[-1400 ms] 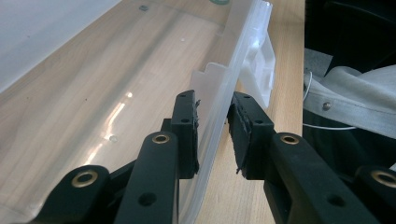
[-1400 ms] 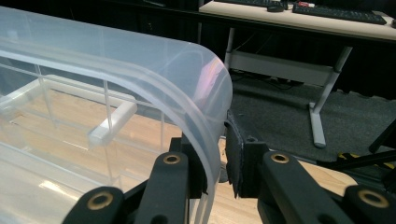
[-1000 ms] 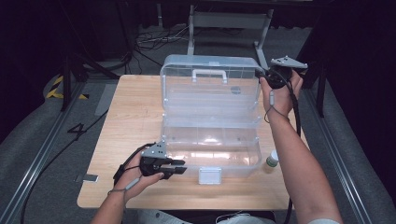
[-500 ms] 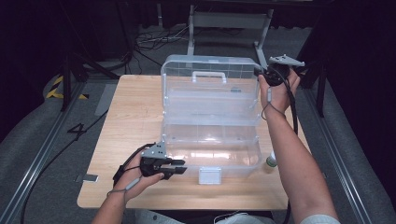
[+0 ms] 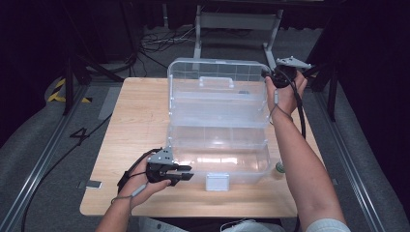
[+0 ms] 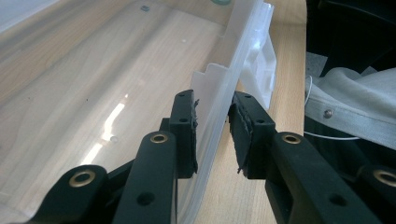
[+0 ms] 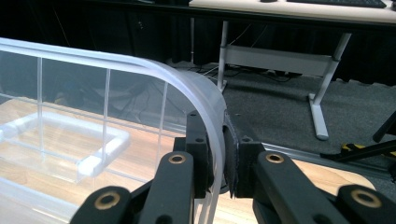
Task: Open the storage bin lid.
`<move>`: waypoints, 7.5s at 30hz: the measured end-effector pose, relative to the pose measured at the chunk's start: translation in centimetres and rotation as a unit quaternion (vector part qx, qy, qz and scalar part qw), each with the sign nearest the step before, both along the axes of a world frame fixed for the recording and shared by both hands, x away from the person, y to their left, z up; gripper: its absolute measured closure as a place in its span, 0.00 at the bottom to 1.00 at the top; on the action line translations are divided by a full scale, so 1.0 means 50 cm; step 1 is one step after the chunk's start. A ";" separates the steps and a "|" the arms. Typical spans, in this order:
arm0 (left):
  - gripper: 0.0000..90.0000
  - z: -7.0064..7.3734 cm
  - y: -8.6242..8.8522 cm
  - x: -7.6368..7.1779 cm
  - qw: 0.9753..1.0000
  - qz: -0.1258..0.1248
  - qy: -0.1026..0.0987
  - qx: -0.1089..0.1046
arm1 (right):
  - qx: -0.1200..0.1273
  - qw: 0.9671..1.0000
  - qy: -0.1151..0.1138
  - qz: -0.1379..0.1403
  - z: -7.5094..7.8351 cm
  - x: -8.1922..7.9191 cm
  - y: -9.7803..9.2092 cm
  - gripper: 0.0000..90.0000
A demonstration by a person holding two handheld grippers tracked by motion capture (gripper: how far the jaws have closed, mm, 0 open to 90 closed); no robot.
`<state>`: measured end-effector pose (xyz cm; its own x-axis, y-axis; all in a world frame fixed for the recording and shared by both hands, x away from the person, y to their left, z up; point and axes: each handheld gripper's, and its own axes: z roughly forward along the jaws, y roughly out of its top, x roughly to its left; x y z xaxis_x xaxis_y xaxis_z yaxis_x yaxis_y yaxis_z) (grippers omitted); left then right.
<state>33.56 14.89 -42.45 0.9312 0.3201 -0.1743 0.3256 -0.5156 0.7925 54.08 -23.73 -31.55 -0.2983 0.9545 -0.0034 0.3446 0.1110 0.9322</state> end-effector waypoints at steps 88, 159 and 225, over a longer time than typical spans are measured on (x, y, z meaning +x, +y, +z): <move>0.80 -0.005 0.006 0.003 1.000 0.002 0.015 -0.027 | 0.000 0.997 0.048 0.061 -0.115 0.119 -0.028 0.90; 0.80 -0.005 0.007 0.006 0.999 -0.001 0.023 -0.032 | -0.002 0.994 0.082 0.072 -0.151 0.138 -0.036 0.73; 0.55 0.096 0.140 0.037 0.987 0.155 -0.019 -0.034 | -0.001 0.987 0.047 0.152 -0.010 -0.258 -0.249 0.58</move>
<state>35.42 21.89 -37.67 0.7971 0.5790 -0.1717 0.4286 -0.3419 0.8363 41.17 -36.17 -32.06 -0.5699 0.8210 0.0356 0.3800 0.2248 0.8973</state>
